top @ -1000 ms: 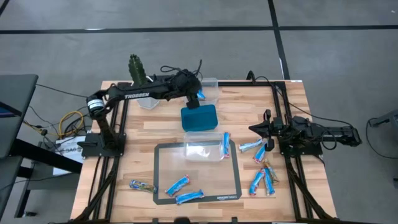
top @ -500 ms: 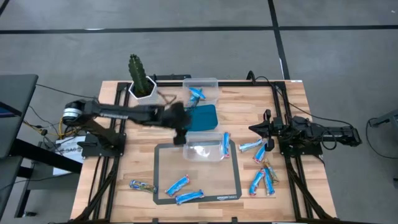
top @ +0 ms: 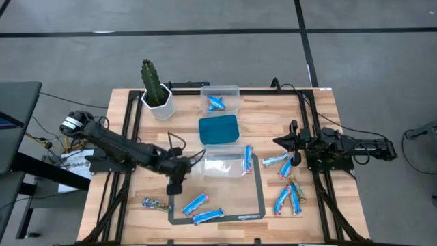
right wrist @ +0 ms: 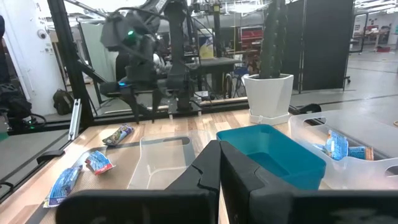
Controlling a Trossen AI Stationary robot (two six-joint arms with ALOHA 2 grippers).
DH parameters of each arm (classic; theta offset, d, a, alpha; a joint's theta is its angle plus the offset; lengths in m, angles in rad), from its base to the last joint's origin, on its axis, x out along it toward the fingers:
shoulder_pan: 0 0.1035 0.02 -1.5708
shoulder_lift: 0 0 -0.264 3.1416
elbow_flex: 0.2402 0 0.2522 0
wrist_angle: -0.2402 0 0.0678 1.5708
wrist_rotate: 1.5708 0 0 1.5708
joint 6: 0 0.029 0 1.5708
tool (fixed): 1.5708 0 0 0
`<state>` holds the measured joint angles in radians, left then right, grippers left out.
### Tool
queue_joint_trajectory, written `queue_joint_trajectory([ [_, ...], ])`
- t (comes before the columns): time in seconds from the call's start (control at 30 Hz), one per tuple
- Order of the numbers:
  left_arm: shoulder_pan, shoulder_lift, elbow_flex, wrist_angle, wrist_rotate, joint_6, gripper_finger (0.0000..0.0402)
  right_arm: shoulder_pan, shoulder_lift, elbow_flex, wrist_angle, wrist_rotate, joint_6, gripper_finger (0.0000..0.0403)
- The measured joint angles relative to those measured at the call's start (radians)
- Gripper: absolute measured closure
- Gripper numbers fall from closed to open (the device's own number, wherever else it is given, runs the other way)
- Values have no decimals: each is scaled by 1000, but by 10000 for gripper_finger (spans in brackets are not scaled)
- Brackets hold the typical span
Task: Pick and place Granola Bars by type
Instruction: Put the left blue granola bar into the blue bin
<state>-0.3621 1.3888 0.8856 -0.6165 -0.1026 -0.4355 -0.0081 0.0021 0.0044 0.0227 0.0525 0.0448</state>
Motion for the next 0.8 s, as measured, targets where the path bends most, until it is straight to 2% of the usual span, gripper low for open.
queue_joint_trajectory([
  [0.27, -118, 0, 0, -107, 60, -174, 248, 0, 0, 0, 0, 0, 0, 403],
  [0.67, -234, 40, 1, -125, 234, -266, 248, 0, 0, 0, 0, 0, 0, 403],
  [0.8, -295, 75, 0, -128, 257, -313, 248, 0, 0, 0, 0, 0, 0, 403],
])
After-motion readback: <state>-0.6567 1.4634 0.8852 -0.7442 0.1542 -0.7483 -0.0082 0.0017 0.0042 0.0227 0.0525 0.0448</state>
